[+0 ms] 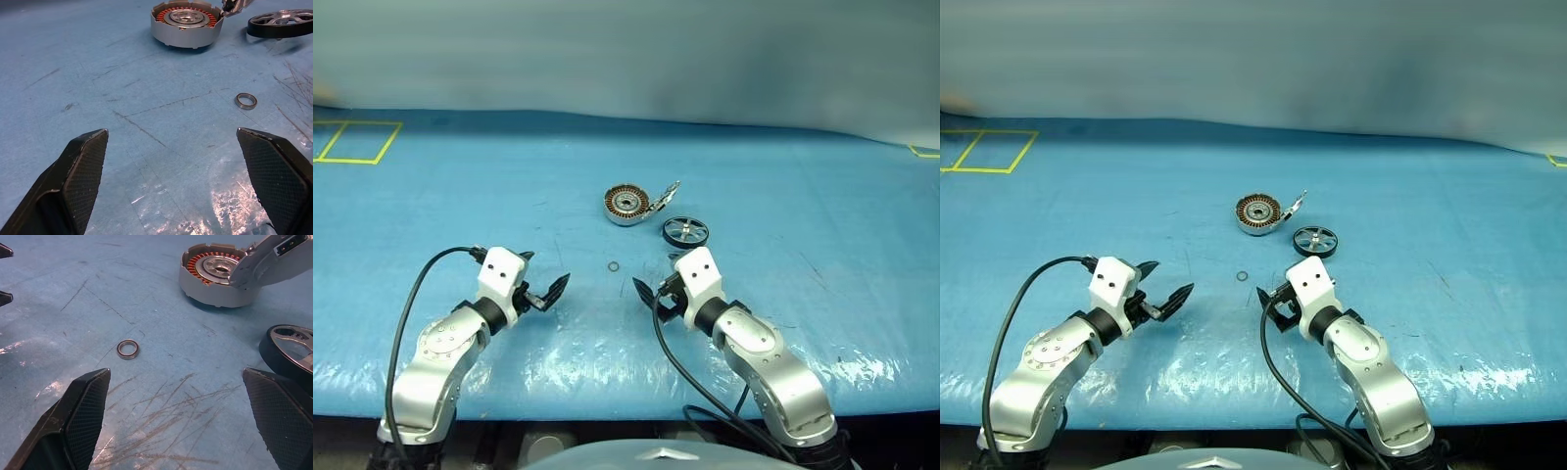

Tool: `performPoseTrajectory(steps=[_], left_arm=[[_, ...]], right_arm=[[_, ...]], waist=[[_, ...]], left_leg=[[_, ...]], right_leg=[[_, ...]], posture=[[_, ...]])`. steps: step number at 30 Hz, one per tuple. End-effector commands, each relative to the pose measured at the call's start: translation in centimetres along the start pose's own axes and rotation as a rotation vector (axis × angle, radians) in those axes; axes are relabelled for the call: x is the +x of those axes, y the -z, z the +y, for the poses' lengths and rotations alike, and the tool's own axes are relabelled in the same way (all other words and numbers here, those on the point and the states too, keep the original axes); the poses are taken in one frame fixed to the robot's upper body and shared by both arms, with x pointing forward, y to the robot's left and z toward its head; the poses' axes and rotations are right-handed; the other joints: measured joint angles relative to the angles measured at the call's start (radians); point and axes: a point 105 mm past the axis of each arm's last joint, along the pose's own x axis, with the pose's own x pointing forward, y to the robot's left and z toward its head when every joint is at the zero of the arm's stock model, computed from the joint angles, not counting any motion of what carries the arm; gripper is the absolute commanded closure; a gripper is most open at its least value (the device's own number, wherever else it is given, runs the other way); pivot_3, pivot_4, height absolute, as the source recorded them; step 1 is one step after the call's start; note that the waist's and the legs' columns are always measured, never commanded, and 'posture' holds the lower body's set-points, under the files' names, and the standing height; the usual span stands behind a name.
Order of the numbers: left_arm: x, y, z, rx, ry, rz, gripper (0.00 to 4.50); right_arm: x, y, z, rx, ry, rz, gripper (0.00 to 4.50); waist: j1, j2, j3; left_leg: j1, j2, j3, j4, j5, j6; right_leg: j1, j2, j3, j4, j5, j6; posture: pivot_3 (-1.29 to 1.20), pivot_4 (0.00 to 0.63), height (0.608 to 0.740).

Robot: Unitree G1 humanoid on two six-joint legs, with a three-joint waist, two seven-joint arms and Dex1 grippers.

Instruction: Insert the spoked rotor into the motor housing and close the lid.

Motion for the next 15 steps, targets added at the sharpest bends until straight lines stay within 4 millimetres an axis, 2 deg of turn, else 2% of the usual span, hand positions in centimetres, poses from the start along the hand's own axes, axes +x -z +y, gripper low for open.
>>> performPoseTrajectory(steps=[1,6,9,10,13,15], left_arm=[[-0.1,-0.6,0.3,0.018,-0.011,-0.025,0.03],[-0.1,-0.5,0.3,0.018,-0.012,-0.024,0.03],[-0.1,-0.6,0.2,0.017,-0.015,-0.027,0.03],[0.0,-0.6,0.2,0.017,-0.015,-0.028,0.03],[0.1,-0.4,-0.2,0.009,-0.011,-0.037,0.03],[0.2,-0.2,-0.7,0.006,0.001,-0.038,0.03]], right_arm=[[-0.1,-0.9,-0.1,-0.02,0.0,-0.032,0.0],[-0.1,-0.7,0.1,-0.058,-0.018,0.021,0.0],[0.0,-1.2,0.7,-0.028,-0.076,0.067,0.0],[0.1,-1.6,1.0,-0.027,-0.102,0.079,0.0],[0.5,-3.5,2.4,-0.195,-0.248,0.135,0.0],[1.5,-5.1,2.8,-0.26,-0.292,0.145,0.0]], waist=[[0.0,0.0,0.0],[-0.001,0.0,0.0],[-0.001,0.0,0.0],[-0.001,0.0,0.0],[-0.006,0.003,0.002],[-0.006,0.003,0.002]], left_leg=[[0.0,0.0,0.0,0.0,0.0,0.0],[0.0,0.0,0.0,0.0,0.0,0.0],[0.0,0.0,0.0,0.0,0.0,0.0],[0.0,0.0,0.0,0.0,0.0,0.0],[0.0,0.0,0.0,0.001,0.0,0.0],[0.0,0.0,0.001,0.002,0.0,0.0]], right_leg=[[0.0,0.0,0.0,0.0,0.0,0.0],[0.0,0.0,0.0,0.0,0.0,0.0],[0.0,0.0,0.0,0.0,0.0,0.0],[0.0,0.0,0.0,0.0,0.001,-0.001],[0.0,0.0,0.0,0.001,0.001,-0.001],[0.0,0.0,0.0,0.001,0.001,-0.001]], posture=[[0.0,0.15,0.74],[0.0,0.15,0.74],[0.0,0.15,0.74],[0.0,0.15,0.74],[0.0,0.15,0.74],[0.0,0.15,0.74]])
